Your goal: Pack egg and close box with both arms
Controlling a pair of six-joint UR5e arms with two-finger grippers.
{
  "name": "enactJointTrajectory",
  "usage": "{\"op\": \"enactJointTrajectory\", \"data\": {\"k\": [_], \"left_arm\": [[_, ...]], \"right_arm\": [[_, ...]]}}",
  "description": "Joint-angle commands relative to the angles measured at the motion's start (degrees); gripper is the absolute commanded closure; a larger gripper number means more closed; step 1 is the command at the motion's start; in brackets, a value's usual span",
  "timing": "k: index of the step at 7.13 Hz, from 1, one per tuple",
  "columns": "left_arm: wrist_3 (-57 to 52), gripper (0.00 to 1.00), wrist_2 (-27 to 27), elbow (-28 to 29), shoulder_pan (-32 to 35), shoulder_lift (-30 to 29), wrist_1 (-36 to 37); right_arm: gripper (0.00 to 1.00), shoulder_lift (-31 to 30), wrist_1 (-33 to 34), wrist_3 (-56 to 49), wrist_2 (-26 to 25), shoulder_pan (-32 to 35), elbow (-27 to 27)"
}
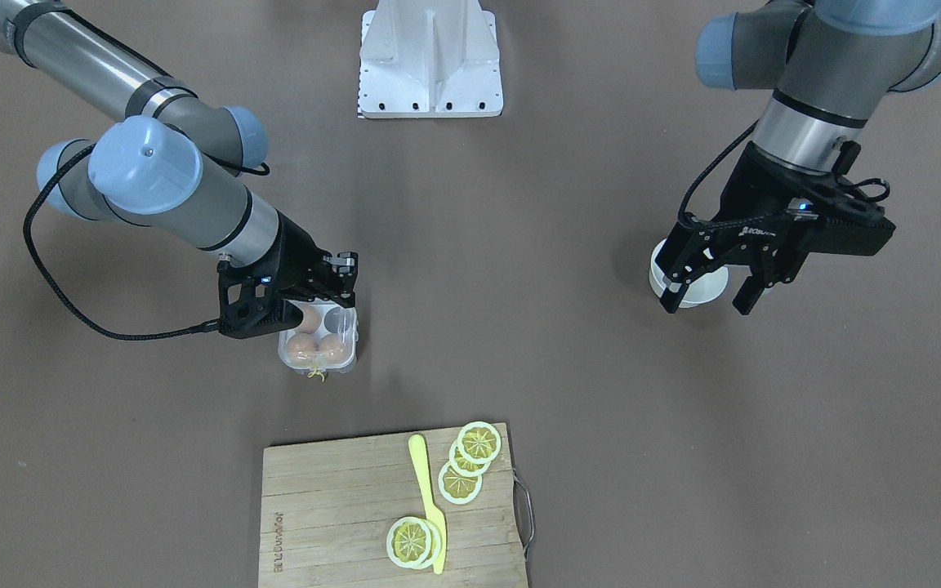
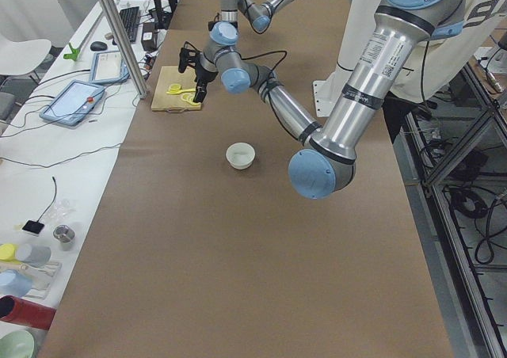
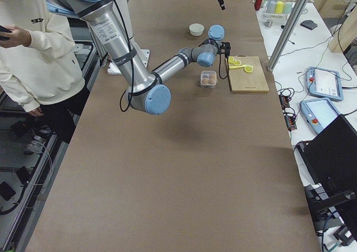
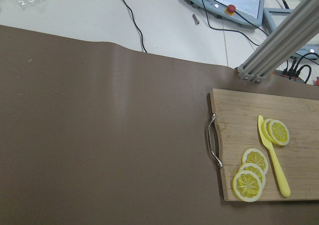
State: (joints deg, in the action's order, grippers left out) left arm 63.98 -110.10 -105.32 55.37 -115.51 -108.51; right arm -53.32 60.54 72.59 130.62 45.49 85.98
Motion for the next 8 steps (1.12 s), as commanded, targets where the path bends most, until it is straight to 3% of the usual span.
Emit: {"op": "enactJointTrajectory", "data": {"k": [1,3,5,7,8], "left_arm": [[-6.0,0.02,-0.1,-2.2,1.0,5.3,0.0],[-15.7,0.02,-4.6,-2.7,6.4,12.0,0.2],[-28.2,0.02,-7.0,-2.4,13.1,17.7,-0.2],[-35.8,0.02,-16.5,1.8,20.0,18.1,0.7],[-40.8,0.02,-17.2,3.8,22.4,19.3,1.8]], "right_arm": [[0.02,1.7,0.6,8.2,-3.1,0.0,4.9],[0.00,0.1,4.7,7.9,-6.8,1.6,9.3],[0.00,-5.4,10.9,0.7,-7.0,8.9,14.7],[0.00,-8.6,23.9,-21.5,-6.8,16.8,16.2],[0.00,-10.4,31.0,-33.2,-7.0,20.0,16.6]]}}
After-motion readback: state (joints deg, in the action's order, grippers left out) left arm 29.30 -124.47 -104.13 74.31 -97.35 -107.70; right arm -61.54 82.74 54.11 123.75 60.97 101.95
